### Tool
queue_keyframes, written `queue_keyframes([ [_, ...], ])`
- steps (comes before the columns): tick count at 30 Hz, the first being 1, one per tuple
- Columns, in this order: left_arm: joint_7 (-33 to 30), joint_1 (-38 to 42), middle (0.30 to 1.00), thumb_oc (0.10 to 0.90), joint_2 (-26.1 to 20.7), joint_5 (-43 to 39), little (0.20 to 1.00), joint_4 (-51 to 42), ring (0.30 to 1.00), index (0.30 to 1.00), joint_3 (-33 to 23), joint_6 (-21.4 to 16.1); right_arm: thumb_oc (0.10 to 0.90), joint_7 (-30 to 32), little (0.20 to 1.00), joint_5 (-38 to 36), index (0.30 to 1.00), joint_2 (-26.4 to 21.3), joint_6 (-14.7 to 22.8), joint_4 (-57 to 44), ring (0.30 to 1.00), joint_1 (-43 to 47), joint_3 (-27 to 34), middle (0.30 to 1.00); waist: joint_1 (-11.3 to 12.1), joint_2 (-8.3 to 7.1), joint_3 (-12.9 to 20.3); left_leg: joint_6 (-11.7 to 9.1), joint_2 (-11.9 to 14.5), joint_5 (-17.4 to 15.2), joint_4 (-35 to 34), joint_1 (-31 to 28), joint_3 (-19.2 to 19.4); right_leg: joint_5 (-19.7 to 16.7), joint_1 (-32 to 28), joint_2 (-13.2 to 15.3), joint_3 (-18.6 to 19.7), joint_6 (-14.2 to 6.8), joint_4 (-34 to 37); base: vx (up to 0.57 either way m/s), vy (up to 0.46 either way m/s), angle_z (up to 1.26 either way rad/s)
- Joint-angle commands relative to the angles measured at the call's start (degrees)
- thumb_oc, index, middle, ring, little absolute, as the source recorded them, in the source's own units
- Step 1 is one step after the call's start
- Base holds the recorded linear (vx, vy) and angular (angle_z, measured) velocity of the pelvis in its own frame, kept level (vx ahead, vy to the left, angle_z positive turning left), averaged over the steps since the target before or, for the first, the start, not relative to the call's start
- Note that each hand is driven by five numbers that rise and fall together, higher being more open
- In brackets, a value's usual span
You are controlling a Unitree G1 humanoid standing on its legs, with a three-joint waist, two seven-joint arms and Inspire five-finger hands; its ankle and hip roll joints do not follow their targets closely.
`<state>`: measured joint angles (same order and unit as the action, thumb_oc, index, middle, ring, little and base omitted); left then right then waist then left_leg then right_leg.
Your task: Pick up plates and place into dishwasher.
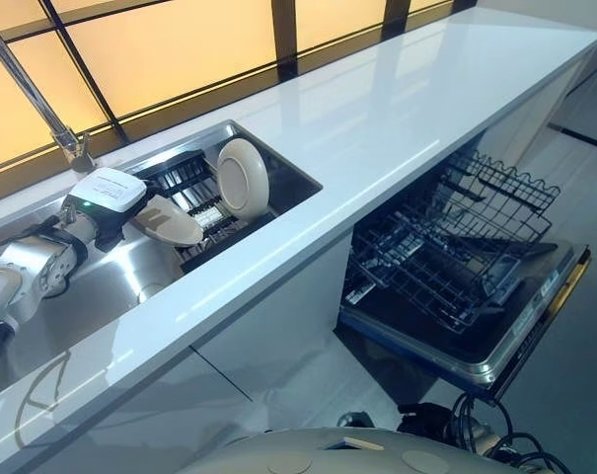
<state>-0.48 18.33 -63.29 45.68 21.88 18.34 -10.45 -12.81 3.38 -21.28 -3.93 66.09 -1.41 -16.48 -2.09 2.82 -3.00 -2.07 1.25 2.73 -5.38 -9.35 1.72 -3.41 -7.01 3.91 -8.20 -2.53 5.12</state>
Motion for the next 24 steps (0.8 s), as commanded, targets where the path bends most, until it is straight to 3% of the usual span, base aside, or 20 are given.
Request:
queue_keyframes([
  [1,-4.3,14.63,0.9,0.8,-1.06,0.99,0.9,4.4,0.9,0.9,-1.14,5.25,0.8,-3.21,0.9,-0.1,0.9,1.81,0.28,-0.42,0.9,-0.29,-2.91,0.9,-1.41,0.81,-0.34,2.82,-4.86,-4.51,0.38,1.3,3.76,3.57,1.39,-1.39,2.08,-3.8,-4.2,0.01,-0.003,-0.06],
  [2,-3.94,15.13,0.9,0.8,-0.66,0.66,0.9,4.65,0.9,0.9,-0.6,5.24,0.8,-3.2,0.9,-0.15,0.9,1.84,0.23,-0.33,0.9,-0.21,-2.96,0.9,-1.52,0.8,-0.35,2.82,-4.86,-4.5,0.38,1.28,3.87,3.53,1.39,-1.4,2.18,-3.82,-4.2,0.01,-0.004,-0.08],
  [3,-3.52,15.54,0.636,0.493,-0.26,0.37,0.593,4.86,0.636,0.636,-0.23,5.35,0.8,-3.13,0.9,-0.22,0.9,1.9,0.16,-0.27,0.9,-0.18,-2.98,0.9,-1.58,0.78,-0.34,2.82,-4.86,-4.49,0.38,1.28,3.96,3.5,1.4,-1.41,2.24,-3.84,-4.2,0.01,-0.003,-0.1],
  [4,-3.09,16.19,0.3,0.1,0.22,0.2,0.2,5.28,0.3,0.3,0.5,5.63,0.8,-3.1,0.9,-0.06,0.9,1.93,0.19,-0.14,0.9,-0.19,-2.98,0.9,-1.79,0.79,-0.3,2.8,-4.84,-4.51,0.38,1.28,4.07,3.47,1.46,-1.43,2.38,-3.89,-4.2,0.01,-0.003,-0.12],
  [17,-2.13,20.17,0.3,0.1,4.64,1.94,0.2,9.49,0.3,0.3,5.73,7.71,0.8,-2.4,0.9,0.34,0.9,2.06,1.34,0.8,0.9,0.01,-3.11,0.9,-3.29,0.81,-0.32,2.87,-4.83,-4.65,0.38,1.21,5.27,3.16,1.81,-1.68,3.49,-4.13,-4.05,0.0,0.004,-0.07],
  [24,-4.22,22.1,0.3,0.1,3.65,3.62,0.2,10.18,0.3,0.3,6.9,9.09,0.8,-2.2,0.9,-0.91,0.9,1.66,4.24,-0.06,0.9,0.32,-3.27,0.9,-3.31,0.78,-0.39,2.72,-4.74,-4.47,0.38,1.34,5.38,2.98,1.75,-1.65,3.44,-4.06,-3.85,0.0,0.0,0.0],
])
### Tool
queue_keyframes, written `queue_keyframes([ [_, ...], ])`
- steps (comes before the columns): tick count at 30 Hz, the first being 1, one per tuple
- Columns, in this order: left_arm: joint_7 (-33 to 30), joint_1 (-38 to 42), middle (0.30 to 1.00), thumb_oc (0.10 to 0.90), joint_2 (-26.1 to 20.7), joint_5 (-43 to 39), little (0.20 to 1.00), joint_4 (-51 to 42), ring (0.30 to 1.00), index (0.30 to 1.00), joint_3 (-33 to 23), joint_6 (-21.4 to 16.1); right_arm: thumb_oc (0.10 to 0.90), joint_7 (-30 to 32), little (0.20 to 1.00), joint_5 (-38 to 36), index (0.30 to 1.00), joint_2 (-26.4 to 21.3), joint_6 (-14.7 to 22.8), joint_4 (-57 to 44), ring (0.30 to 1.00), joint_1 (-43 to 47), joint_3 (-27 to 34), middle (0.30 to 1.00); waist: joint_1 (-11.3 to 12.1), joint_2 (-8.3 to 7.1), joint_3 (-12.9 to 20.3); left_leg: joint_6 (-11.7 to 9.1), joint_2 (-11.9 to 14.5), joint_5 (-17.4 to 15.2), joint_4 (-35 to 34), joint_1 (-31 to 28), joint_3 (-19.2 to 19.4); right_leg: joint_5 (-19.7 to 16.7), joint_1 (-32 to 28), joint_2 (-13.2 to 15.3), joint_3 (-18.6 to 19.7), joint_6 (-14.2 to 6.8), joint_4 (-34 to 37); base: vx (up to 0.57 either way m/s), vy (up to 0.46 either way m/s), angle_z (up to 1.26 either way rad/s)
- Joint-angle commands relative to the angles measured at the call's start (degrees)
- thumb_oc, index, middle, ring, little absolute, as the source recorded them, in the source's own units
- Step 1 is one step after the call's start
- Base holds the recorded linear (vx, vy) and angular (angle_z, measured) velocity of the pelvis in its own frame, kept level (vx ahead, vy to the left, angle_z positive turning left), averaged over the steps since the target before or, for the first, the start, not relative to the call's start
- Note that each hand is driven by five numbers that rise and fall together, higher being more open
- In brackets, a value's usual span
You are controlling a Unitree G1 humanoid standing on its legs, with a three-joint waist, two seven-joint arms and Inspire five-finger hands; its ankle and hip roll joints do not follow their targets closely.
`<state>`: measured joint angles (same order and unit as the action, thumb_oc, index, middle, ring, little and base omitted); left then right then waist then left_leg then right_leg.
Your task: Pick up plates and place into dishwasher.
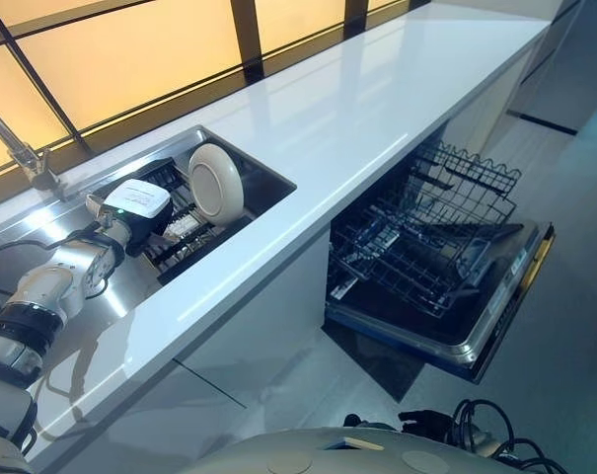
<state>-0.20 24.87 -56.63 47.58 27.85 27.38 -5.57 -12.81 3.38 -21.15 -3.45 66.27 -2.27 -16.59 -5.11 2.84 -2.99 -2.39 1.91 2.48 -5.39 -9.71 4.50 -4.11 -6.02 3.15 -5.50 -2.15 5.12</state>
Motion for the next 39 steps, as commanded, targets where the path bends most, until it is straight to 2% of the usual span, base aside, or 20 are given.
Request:
queue_keyframes([
  [1,-4.92,15.67,0.3,0.1,-3.23,1.87,0.2,4.44,0.3,0.3,-2.22,4.14,0.8,-2.13,0.9,-1.5,0.9,1.34,4.67,-0.98,0.9,1.22,-3.21,0.9,-0.27,0.75,-0.46,3.02,-5.39,-4.2,0.39,1.67,2.56,3.67,0.74,-0.88,0.68,-4.41,-3.88,0.0,0.0,0.0],
  [4,-5.43,15.27,0.3,0.1,-4.61,1.85,0.2,3.38,0.3,0.3,-2.79,4.36,0.8,-2.0,0.9,-4.0,0.9,0.3,6.75,-8.37,0.9,1.4,-3.47,0.9,-0.22,0.7,-0.54,2.97,-5.36,-4.11,0.39,1.68,2.32,3.57,0.71,-0.79,0.62,-4.32,-3.82,0.0,0.0,0.0],
  [8,-7.11,13.32,0.3,0.1,-7.16,0.84,0.2,1.75,0.3,0.3,-5.47,5.25,0.8,-0.52,0.9,-6.55,0.9,-1.83,6.03,-25.91,0.9,0.42,-4.04,0.9,-0.63,0.4,-0.76,2.94,-5.37,-3.95,0.39,1.74,2.21,3.37,0.84,-0.68,0.75,-4.27,-3.81,-0.01,-0.005,-0.01],
  [9,-8.38,12.47,0.3,0.1,-8.61,-0.29,0.2,1.59,0.3,0.3,-6.9,5.19,0.8,0.17,0.9,-7.9,0.9,-2.73,4.97,-33.15,0.9,-0.18,-3.86,0.9,-0.81,0.26,-0.74,2.9,-5.34,-3.91,0.39,1.81,2.33,3.23,0.93,-0.62,0.74,-4.32,-3.72,-0.03,-0.018,-0.04],
  [10,-9.06,12.18,0.3,0.1,-9.12,-0.75,0.2,1.49,0.3,0.3,-7.27,5.46,0.8,0.26,0.9,-8.36,0.9,-3.02,5.91,-34.93,0.9,-0.49,-3.73,0.9,-0.91,0.23,-0.74,2.87,-5.32,-3.91,0.39,1.83,2.39,3.17,0.97,-0.59,0.73,-4.36,-3.68,-0.04,-0.021,-0.09],
  [14,-15.5,7.98,0.3,0.1,-12.49,-6.09,0.2,0.76,0.3,0.3,-13.25,5.1,0.8,-2.76,0.9,-18.25,0.9,-5.16,4.45,-53.84,0.9,-2.18,-1.44,0.9,-1.36,0.01,-0.66,2.82,-5.27,-3.73,0.39,2.05,2.75,2.91,1.21,-0.65,1.22,-4.41,-3.38,-0.01,-0.006,-0.04],
  [18,-22.45,4.12,0.3,0.1,-13.25,-10.28,0.2,-0.94,0.3,0.3,-19.62,3.7,0.8,-9.6,0.9,-30.08,0.9,-3.79,1.52,-64.87,0.9,-2.27,-0.03,0.9,-0.93,-0.14,-0.44,2.76,-5.23,-3.54,0.39,2.35,2.82,2.86,1.48,-0.59,1.31,-4.52,-3.22,0.0,0.0,0.0],
  [20,-25.58,2.04,0.3,0.1,-13.24,-12.08,0.2,-3.05,0.3,0.3,-22.99,2.71,0.8,-9.63,0.9,-34.96,0.9,-2.96,0.27,-68.52,0.9,-1.65,0.41,0.9,-0.34,-0.3,-0.17,2.69,-5.19,-3.4,0.39,2.52,2.69,2.82,1.51,-0.5,1.05,-4.51,-3.1,0.0,0.0,0.0],
  [23,-29.55,-1.64,0.3,0.1,-13.17,-13.17,0.2,-8.1,0.3,0.3,-28.65,2.01,0.8,-7.04,0.9,-36.33,0.9,-2.43,1.21,-72.57,0.9,-0.99,2.02,0.9,0.36,-0.52,0.18,2.71,-5.16,-3.39,0.39,2.7,2.47,3.01,1.56,-0.33,0.76,-4.49,-3.16,0.0,0.0,0.0],
  [25,-31.84,-4.75,0.3,0.1,-12.71,-13.33,0.2,-11.71,0.3,0.3,-32.8,1.3,0.8,-4.03,0.9,-35.11,0.9,-2.56,2.46,-74.63,0.9,-0.81,3.26,0.9,0.52,-0.59,0.48,2.76,-5.18,-3.42,0.39,2.81,2.37,3.09,1.65,-0.22,0.68,-4.48,-3.24,0.0,0.0,0.0],
  [27,-34.44,-8.16,0.3,0.1,-12.41,-13.94,0.2,-16.11,0.3,0.3,-36.93,0.59,0.8,1.83,0.9,-29.86,0.9,-3.07,5.03,-76.21,0.9,-0.83,5.44,0.9,0.76,-0.75,0.84,2.87,-5.19,-3.53,0.39,2.82,2.27,3.22,1.69,-0.12,0.62,-4.45,-3.34,0.01,0.014,0.04],
  [30,-34.9,-11.88,0.3,0.1,-11.42,-14.28,0.2,-21.46,0.3,0.3,-41.66,0.25,0.8,6.92,0.9,-24.01,0.9,-3.69,7.13,-77.48,0.9,-0.81,7.68,0.9,0.73,-0.76,1.18,2.97,-5.15,-3.68,0.39,2.75,2.26,3.43,1.72,-0.05,0.65,-4.43,-3.57,0.0,0.0,0.0],
  [32,-35.19,-14.29,0.3,0.1,-10.33,-15.65,0.2,-25.96,0.3,0.3,-44.41,-0.37,0.8,13.23,0.9,-18.6,0.9,-4.66,8.62,-78.86,0.9,-0.77,9.97,0.9,0.81,-0.87,1.47,3.06,-5.16,-3.78,0.39,2.71,2.26,3.55,1.76,-0.07,0.79,-4.37,-3.73,0.0,0.0,0.0],
  [38,-32.24,-16.67,0.3,0.1,-7.4,-19.86,0.2,-35.74,0.3,0.3,-47.69,-2.86,0.8,27.49,0.9,-8.68,0.9,-7.54,12.69,-81.67,0.9,0.33,15.78,0.9,0.8,-1.02,1.5,3.14,-5.11,-3.52,0.39,2.62,2.21,3.35,1.93,-0.31,1.12,-4.17,-4.21,0.0,0.003,-0.02],
  [39,-31.68,-16.75,0.3,0.1,-6.94,-20.6,0.2,-37.39,0.3,0.3,-47.82,-3.78,0.8,29.65,0.9,-5.22,0.9,-8.23,14.76,-82.36,0.9,0.67,17.06,0.9,0.82,-1.04,1.47,3.12,-5.07,-3.58,0.39,2.55,2.22,3.38,1.91,-0.36,1.15,-4.19,-4.28,0.0,0.007,-0.04],
])
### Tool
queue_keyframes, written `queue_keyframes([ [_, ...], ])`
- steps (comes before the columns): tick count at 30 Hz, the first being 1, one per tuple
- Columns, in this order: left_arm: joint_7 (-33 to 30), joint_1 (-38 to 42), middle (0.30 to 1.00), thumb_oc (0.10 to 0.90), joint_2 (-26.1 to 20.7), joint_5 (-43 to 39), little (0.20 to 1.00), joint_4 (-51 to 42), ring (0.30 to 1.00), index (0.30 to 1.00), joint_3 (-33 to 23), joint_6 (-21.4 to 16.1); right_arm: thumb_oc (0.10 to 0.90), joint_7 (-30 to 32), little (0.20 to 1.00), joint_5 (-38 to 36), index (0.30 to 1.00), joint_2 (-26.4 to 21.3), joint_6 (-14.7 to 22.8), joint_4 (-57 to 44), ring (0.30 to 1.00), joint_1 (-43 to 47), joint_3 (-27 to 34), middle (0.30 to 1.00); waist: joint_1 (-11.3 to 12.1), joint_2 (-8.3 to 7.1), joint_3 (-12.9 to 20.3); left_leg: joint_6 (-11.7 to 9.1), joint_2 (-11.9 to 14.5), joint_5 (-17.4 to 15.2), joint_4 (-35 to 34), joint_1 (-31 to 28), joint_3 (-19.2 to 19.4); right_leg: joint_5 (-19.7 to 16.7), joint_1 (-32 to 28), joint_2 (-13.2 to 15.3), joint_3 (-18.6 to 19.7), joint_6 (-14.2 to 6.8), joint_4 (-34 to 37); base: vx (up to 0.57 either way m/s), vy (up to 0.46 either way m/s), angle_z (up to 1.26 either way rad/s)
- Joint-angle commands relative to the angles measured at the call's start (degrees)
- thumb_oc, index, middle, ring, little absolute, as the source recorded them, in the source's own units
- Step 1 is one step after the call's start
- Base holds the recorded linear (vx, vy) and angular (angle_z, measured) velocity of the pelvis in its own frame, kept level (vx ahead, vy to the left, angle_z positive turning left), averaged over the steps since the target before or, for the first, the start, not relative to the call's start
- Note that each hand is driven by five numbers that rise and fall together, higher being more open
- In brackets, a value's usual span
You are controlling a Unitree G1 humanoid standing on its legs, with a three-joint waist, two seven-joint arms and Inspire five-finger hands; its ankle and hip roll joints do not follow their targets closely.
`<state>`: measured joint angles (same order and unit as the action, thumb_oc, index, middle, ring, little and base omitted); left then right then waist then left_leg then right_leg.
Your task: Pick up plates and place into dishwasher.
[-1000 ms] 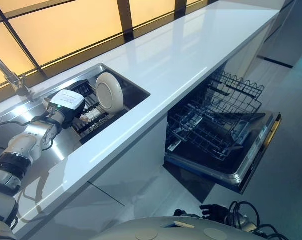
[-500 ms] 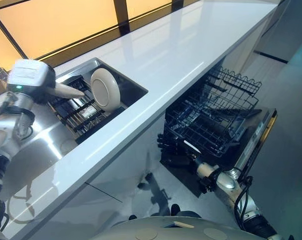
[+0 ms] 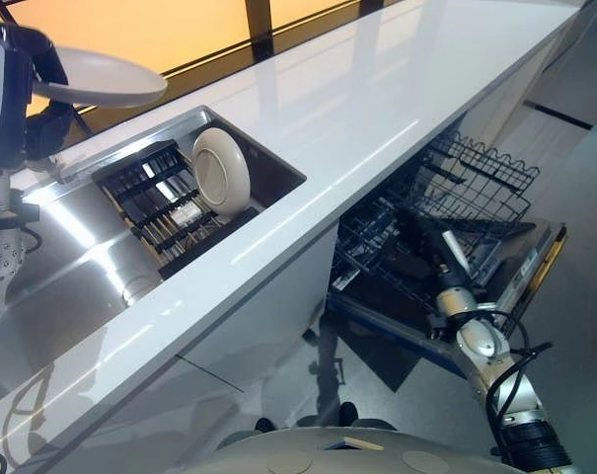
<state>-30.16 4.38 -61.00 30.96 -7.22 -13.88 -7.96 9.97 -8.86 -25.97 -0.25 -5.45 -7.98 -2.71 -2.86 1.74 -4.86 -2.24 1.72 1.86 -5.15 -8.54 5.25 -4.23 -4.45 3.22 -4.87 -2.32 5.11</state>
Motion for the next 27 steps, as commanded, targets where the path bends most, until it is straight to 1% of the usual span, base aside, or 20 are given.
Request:
queue_keyframes([
  [1,-0.97,3.64,0.3,0.1,-2.2,-4.6,0.2,-3.38,0.3,0.3,-6.71,-1.66,0.8,7.62,0.9,8.26,0.9,-3.84,12.3,-11.09,0.9,6.57,3.8,0.9,-1.37,0.09,3.3,2.94,-4.85,-2.99,0.15,1.33,1.47,3.53,0.34,-0.46,0.56,-4.04,-4.33,0.0,0.0,0.0],
  [2,0.39,3.74,0.3,0.1,-1.56,-6.02,0.2,-4.99,0.3,0.3,-6.69,-2.4,0.8,8.48,0.9,11.52,0.9,-5.06,14.0,-12.19,0.9,7.16,4.93,0.9,-1.28,0.03,3.31,2.9,-4.83,-3.04,0.15,1.31,1.38,3.58,0.35,-0.51,0.61,-4.09,-4.4,0.04,0.007,-0.03],
  [3,1.53,4.09,0.3,0.1,-0.93,-6.47,0.2,-6.14,0.3,0.3,-6.3,-3.1,0.8,8.1,0.9,13.71,0.9,-6.48,15.48,-13.41,0.9,8.01,5.51,0.9,-1.21,-0.02,3.47,2.89,-4.89,-3.7,0.15,1.01,1.09,4.16,0.01,-0.52,0.71,-4.26,-4.35,0.03,0.004,-0.05],
  [5,3.94,5.59,0.3,0.1,-0.22,-8.43,0.2,-8.05,0.3,0.3,-4.61,-3.94,0.8,7.46,0.9,17.27,0.9,-9.14,17.17,-14.96,0.9,9.88,5.37,0.9,-0.78,-0.09,3.44,2.77,-4.92,-3.64,0.15,1.11,0.87,4.19,0.05,-0.54,0.64,-4.28,-4.47,-0.02,-0.005,-0.04],
  [6,4.4,6.01,0.3,0.1,-0.05,-8.66,0.2,-8.27,0.3,0.3,-4.27,-3.99,0.8,7.3,0.9,17.62,0.9,-9.46,17.57,-15.03,0.9,10.18,5.33,0.9,-0.68,-0.06,3.24,2.76,-4.9,-3.1,0.15,1.31,0.97,3.75,0.31,-0.56,0.55,-4.18,-4.61,-0.06,-0.014,-0.05],
  [7,5.82,7.48,0.3,0.1,0.36,-9.19,0.2,-9.25,0.3,0.3,-2.49,-3.84,0.8,6.82,0.9,19.34,0.9,-11.21,17.66,-15.92,0.9,11.75,4.45,0.9,-0.46,-0.2,3.18,2.69,-4.93,-3.07,0.15,1.32,0.82,3.73,0.29,-0.54,0.44,-4.23,-4.63,-0.06,-0.017,-0.06],
  [9,8.05,9.99,0.3,0.1,0.97,-11.03,0.2,-10.27,0.3,0.3,0.52,-3.81,0.8,4.92,0.9,19.79,0.9,-13.57,18.12,-16.83,0.9,14.1,2.95,0.9,0.0,-0.43,3.17,2.57,-4.98,-3.07,0.15,1.34,0.54,3.72,0.17,-0.53,0.26,-4.29,-4.55,-0.01,-0.009,-0.03],
  [11,10.01,13.31,0.3,0.1,2.16,-12.86,0.2,-10.78,0.3,0.3,4.82,-4.06,0.8,1.81,0.9,20.35,0.9,-15.87,18.21,-17.64,0.9,18.29,-0.32,0.9,0.57,-0.73,3.4,2.34,-4.99,-3.45,0.15,1.23,0.15,4.07,-0.22,-0.48,-0.05,-4.43,-4.29,0.0,0.0,0.0],
  [12,10.22,13.77,0.3,0.1,2.3,-13.1,0.2,-10.77,0.3,0.3,5.28,-4.09,0.8,1.52,0.9,20.38,0.9,-16.1,18.23,-17.68,0.9,18.71,-0.62,0.9,0.63,-0.76,3.24,2.32,-4.95,-2.86,0.15,1.46,0.28,3.58,0.05,-0.48,-0.17,-4.33,-4.39,0.01,-0.029,0.04],
  [13,11.35,15.4,0.3,0.1,3.26,-14.39,0.2,-11.15,0.3,0.3,7.47,-4.31,0.8,0.41,0.9,20.44,0.9,-17.09,18.11,-17.86,0.9,21.08,-2.46,0.9,0.99,-1.02,3.53,2.2,-4.96,-3.3,0.15,1.35,-0.02,4.0,-0.31,-0.45,-0.39,-4.41,-4.13,-0.02,-0.03,0.04],
  [15,13.47,17.03,0.3,0.1,4.5,-17.21,0.2,-11.1,0.3,0.3,9.62,-4.9,0.8,-1.19,0.9,20.2,0.9,-17.74,17.55,-17.81,0.9,23.47,-4.26,0.9,1.28,-1.24,3.65,2.07,-4.94,-3.23,0.15,1.42,-0.13,3.93,-0.33,-0.42,-0.76,-4.36,-4.04,0.0,-0.027,0.07],
  [17,15.21,18.13,0.3,0.1,5.59,-18.92,0.2,-11.49,0.3,0.3,11.11,-4.6,0.8,-2.57,0.9,20.07,0.9,-17.86,17.31,-17.72,0.9,25.17,-5.76,0.9,1.43,-1.42,3.47,2.03,-4.91,-2.61,0.15,1.7,-0.12,3.37,-0.04,-0.45,-0.94,-4.26,-4.09,-0.03,-0.019,0.09],
  [18,16.6,18.65,0.3,0.1,6.32,-20.78,0.2,-11.78,0.3,0.3,11.93,-4.45,0.8,-3.68,0.9,20.7,0.9,-17.93,17.17,-17.78,0.9,26.08,-6.59,0.9,1.54,-1.47,3.66,2.01,-4.92,-3.13,0.15,1.59,-0.35,3.83,-0.25,-0.46,-0.95,-4.32,-3.94,-0.05,-0.014,0.04],
  [19,17.63,19.15,0.3,0.1,6.88,-21.82,0.2,-11.88,0.3,0.3,12.47,-4.27,0.8,-4.32,0.9,20.96,0.9,-18.03,16.97,-17.91,0.9,26.81,-7.24,0.9,1.57,-1.51,3.54,2.01,-4.89,-2.48,0.15,1.87,-0.26,3.34,0.07,-0.49,-1.02,-4.17,-4.06,0.0,0.0,0.0],
  [23,19.2,20.44,0.3,0.1,7.9,-22.99,0.2,-12.14,0.3,0.3,13.98,-4.03,0.8,-5.83,0.9,20.72,0.9,-18.15,16.19,-18.2,0.9,28.68,-8.79,0.9,1.7,-1.58,3.72,2.0,-4.85,-3.01,0.16,1.66,-0.53,3.93,-0.37,-0.54,-1.03,-4.12,-3.94,0.01,-0.002,0.03],
  [24,19.48,21.21,0.3,0.1,7.93,-23.32,0.2,-11.89,0.3,0.3,14.52,-4.09,0.8,-6.2,0.9,20.81,0.9,-18.08,16.14,-17.98,0.9,29.43,-9.34,0.9,1.73,-1.62,3.57,2.0,-4.8,-2.4,0.15,1.92,-0.39,3.5,-0.04,-0.55,-1.07,-3.98,-4.15,-0.05,-0.008,0.01],
  [27,20.19,22.63,0.3,0.1,8.41,-23.85,0.2,-12.09,0.3,0.3,15.64,-3.58,0.8,-6.24,0.9,21.51,0.9,-17.77,16.13,-17.58,0.9,30.67,-10.63,0.9,1.84,-1.69,3.67,1.97,-4.76,-2.36,0.15,1.92,-0.44,3.56,-0.12,-0.52,-1.2,-3.92,-4.19,-0.01,-0.002,0.0],
])
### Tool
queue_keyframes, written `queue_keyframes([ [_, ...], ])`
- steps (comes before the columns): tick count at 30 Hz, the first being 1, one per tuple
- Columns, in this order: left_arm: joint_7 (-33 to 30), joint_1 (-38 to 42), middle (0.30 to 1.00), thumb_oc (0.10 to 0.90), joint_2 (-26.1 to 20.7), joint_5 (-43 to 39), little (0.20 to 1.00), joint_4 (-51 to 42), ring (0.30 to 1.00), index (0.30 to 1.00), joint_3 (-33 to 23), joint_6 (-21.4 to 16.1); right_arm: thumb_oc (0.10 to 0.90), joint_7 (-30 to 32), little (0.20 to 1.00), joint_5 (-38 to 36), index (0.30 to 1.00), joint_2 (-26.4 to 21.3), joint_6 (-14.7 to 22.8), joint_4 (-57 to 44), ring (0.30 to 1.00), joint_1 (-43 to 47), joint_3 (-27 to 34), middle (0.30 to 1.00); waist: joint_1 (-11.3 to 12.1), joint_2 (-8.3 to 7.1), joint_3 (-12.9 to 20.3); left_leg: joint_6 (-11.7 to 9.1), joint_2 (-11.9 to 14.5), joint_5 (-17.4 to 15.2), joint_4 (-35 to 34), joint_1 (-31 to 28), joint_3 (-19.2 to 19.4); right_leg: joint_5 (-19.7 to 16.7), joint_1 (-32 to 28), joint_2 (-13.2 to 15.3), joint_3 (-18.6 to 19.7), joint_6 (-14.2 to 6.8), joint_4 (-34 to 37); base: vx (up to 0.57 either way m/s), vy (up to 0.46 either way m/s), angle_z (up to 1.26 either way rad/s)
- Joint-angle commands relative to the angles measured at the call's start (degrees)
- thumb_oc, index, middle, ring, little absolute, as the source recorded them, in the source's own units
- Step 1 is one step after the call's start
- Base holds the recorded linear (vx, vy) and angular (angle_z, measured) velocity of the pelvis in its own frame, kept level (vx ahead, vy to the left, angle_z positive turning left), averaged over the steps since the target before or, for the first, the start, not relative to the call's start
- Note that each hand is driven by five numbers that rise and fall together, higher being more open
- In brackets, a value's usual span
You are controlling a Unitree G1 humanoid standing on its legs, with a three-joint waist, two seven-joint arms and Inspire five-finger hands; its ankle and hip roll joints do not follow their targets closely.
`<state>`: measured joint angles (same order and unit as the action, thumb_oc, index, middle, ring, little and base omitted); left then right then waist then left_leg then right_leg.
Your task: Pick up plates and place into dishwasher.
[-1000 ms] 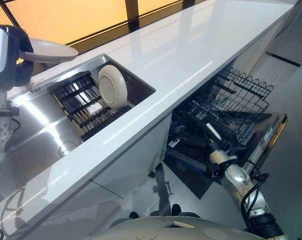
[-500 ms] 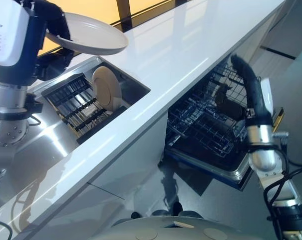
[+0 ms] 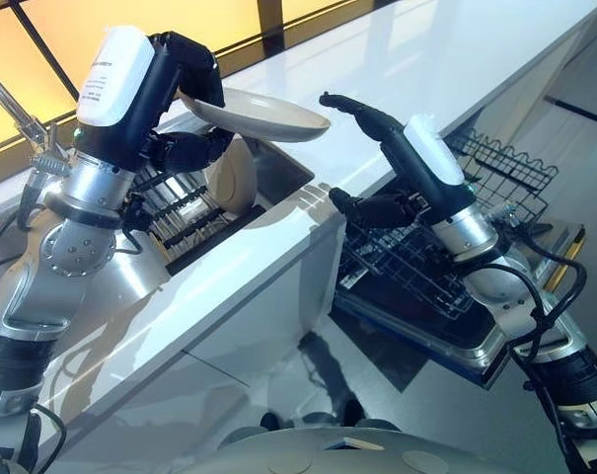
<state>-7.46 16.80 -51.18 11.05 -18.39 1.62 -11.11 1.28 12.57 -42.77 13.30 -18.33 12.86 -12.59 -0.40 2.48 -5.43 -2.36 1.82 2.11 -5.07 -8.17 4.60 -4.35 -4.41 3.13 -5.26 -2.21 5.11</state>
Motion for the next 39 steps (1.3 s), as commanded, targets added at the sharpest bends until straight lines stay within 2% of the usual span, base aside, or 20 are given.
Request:
queue_keyframes([
  [1,-2.31,10.7,0.3,0.1,-1.18,-4.14,0.2,-0.99,0.3,0.3,0.62,-0.21,0.8,2.68,0.9,0.53,0.9,-0.72,2.57,-4.68,0.9,10.51,-1.21,0.9,-0.51,-2.43,4.27,2.08,-4.84,-2.61,0.07,1.53,0.14,3.73,-0.23,-0.45,-0.88,-3.99,-4.2,0.0,0.0,0.0],
  [10,0.21,11.87,0.3,0.1,0.43,-5.09,0.2,-1.17,0.3,0.3,2.47,0.9,0.8,7.34,0.9,2.7,0.9,1.54,1.26,-4.95,0.9,13.28,-2.49,0.9,-0.04,-2.37,4.15,2.1,-4.99,-2.72,0.11,1.36,-0.19,3.65,-0.61,-0.46,-1.32,-3.93,-3.98,0.0,0.0,0.0],
  [18,5.44,10.25,0.3,0.1,4.04,-10.22,0.2,-2.65,0.3,0.3,4.62,2.27,0.8,10.62,0.9,3.54,0.9,4.28,-0.51,-5.88,0.9,14.54,-3.14,0.9,0.31,-2.18,4.04,2.11,-5.06,-2.89,0.13,1.36,-0.05,3.33,-0.74,-0.23,-1.71,-4.14,-3.32,0.0,0.0,0.0],
  [19,6.27,10.05,0.3,0.1,4.72,-10.57,0.2,-2.96,0.3,0.3,5.08,2.52,0.704,11.25,0.804,3.48,0.818,4.56,-0.92,-5.93,0.818,14.76,-3.25,0.818,0.38,-2.23,4.01,2.12,-5.08,-2.91,0.16,1.36,-0.02,3.31,-0.76,-0.23,-1.75,-4.14,-3.28,0.0,0.0,0.0],
  [20,6.71,9.87,0.3,0.1,5.22,-10.63,0.2,-3.09,0.3,0.3,5.49,2.66,0.1,11.84,0.2,3.62,0.3,4.84,-1.08,-5.94,0.3,14.84,-3.27,0.3,0.4,-2.25,4.0,2.15,-5.09,-2.91,0.16,1.34,-0.01,3.27,-0.79,-0.23,-1.75,-4.14,-3.23,0.0,0.0,0.0],
  [26,9.79,7.88,0.3,0.1,7.55,-11.38,0.2,-3.94,0.3,0.3,7.09,2.23,0.1,14.22,0.2,4.14,0.3,5.9,-1.71,-5.43,0.3,14.62,-2.5,0.3,0.61,-2.38,3.91,2.35,-5.19,-3.08,0.2,1.32,0.06,3.1,-0.79,-0.15,-1.78,-4.21,-2.94,0.0,0.0,0.0],
  [32,9.64,6.13,0.3,0.1,7.95,-11.77,0.2,-5.3,0.3,0.3,6.11,-1.75,0.1,14.08,0.2,3.73,0.3,5.37,-1.67,-5.58,0.3,12.34,-0.74,0.3,0.51,-2.39,3.93,2.42,-5.25,-3.02,0.15,1.4,-0.05,2.83,-0.76,-0.23,-1.3,-4.24,-2.63,0.0,0.0,0.0],
  [39,8.34,7.05,0.3,0.1,7.71,-11.74,0.2,-6.91,0.3,0.3,5.53,-2.14,0.1,14.4,0.2,3.84,0.3,5.69,-2.68,-5.55,0.3,11.65,-0.23,0.3,0.46,-2.26,3.85,2.33,-5.67,-2.9,0.07,1.84,-0.69,2.47,-0.45,-0.08,-1.52,-4.48,-2.56,0.0,0.009,0.05],
])
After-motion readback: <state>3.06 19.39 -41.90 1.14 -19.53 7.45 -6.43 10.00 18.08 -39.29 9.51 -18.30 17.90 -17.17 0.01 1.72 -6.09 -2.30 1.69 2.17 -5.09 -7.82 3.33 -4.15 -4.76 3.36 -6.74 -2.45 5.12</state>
